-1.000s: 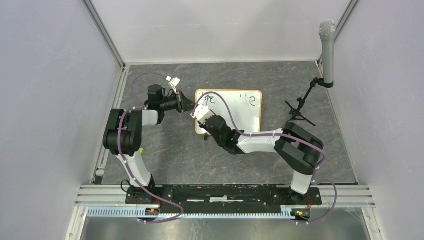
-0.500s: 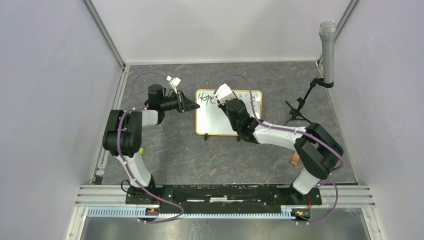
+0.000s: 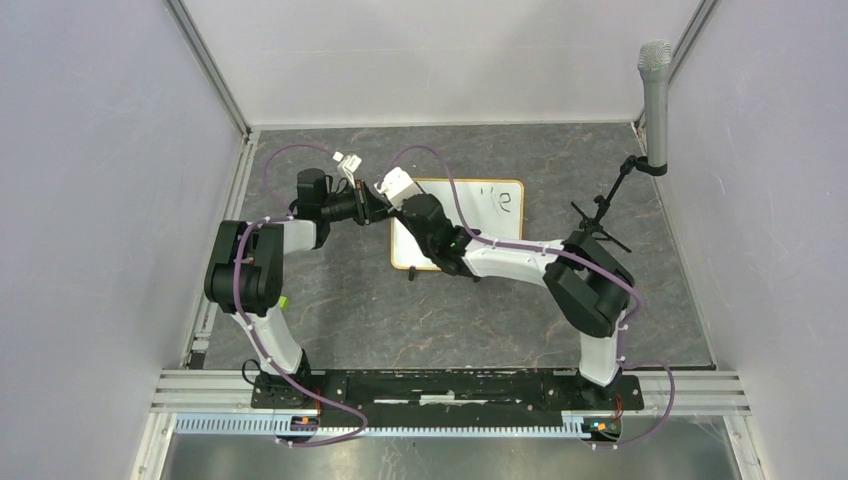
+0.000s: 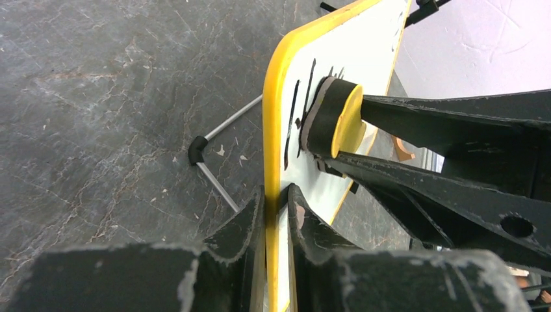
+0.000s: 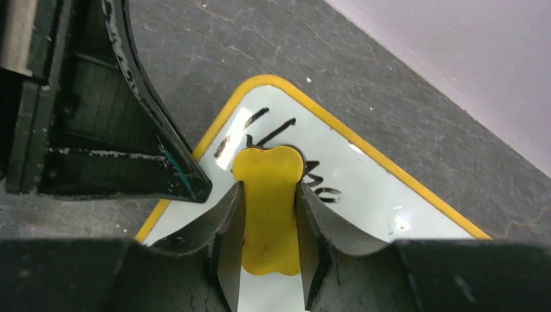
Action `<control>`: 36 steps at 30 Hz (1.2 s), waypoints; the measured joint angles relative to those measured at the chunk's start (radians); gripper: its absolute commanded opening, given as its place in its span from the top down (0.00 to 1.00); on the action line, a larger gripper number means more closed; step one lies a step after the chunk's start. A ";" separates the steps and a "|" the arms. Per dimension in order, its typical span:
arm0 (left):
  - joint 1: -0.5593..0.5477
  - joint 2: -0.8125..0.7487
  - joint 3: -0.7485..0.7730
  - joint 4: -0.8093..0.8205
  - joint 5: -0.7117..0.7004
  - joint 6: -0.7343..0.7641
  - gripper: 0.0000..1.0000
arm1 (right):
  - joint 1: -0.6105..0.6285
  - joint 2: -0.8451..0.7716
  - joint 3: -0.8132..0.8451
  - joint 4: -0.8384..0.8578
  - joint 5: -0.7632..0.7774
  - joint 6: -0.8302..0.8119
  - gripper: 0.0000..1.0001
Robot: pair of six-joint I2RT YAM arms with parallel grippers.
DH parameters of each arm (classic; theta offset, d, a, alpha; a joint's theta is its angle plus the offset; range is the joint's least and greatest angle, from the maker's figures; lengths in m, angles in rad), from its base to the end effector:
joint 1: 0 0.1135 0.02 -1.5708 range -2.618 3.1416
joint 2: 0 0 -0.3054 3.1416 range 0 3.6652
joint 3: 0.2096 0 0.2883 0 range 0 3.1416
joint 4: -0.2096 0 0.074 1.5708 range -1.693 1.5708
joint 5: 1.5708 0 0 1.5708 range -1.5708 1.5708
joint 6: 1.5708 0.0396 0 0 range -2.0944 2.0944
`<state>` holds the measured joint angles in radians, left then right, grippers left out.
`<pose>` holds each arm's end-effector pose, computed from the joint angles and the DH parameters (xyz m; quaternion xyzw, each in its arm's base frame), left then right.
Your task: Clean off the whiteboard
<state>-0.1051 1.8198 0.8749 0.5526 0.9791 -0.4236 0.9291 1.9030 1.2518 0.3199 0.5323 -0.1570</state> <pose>0.3922 -0.0744 0.1794 0.1417 0.7659 -0.5055 0.3713 0.3049 0.3745 0.2438 -0.2750 0.7513 0.0127 0.5998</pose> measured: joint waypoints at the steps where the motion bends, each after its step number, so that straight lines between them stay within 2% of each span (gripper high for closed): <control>1: 0.000 0.000 0.000 0.000 -0.003 0.000 0.98 | 0.000 0.009 0.018 -0.007 -0.001 0.003 0.63; 6: -0.002 -0.001 0.000 0.002 -0.004 0.000 0.98 | -0.008 -0.005 0.003 -0.009 -0.008 0.007 0.63; 15: -0.005 -0.005 0.000 0.000 -0.005 0.000 0.98 | -0.097 -0.206 -0.249 0.038 0.034 0.002 0.63; 20: -0.008 -0.005 0.000 -0.003 -0.006 0.000 0.98 | -0.084 -0.206 -0.258 0.045 0.057 0.001 0.62; 24: -0.008 -0.006 0.000 -0.005 -0.012 0.000 0.98 | -0.051 -0.143 -0.185 0.037 0.074 -0.004 0.63; 32: -0.008 -0.008 0.000 -0.009 -0.018 0.002 0.98 | 0.012 0.071 0.121 -0.040 0.044 0.021 0.63; 36: -0.009 -0.009 0.000 -0.008 -0.028 0.002 0.98 | 0.010 0.103 0.194 -0.084 0.044 0.042 0.62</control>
<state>-0.1139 1.8107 0.8749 0.5446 0.9512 -0.4217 0.9386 2.0064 1.4460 0.2356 0.5762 -0.1150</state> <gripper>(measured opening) 0.199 0.379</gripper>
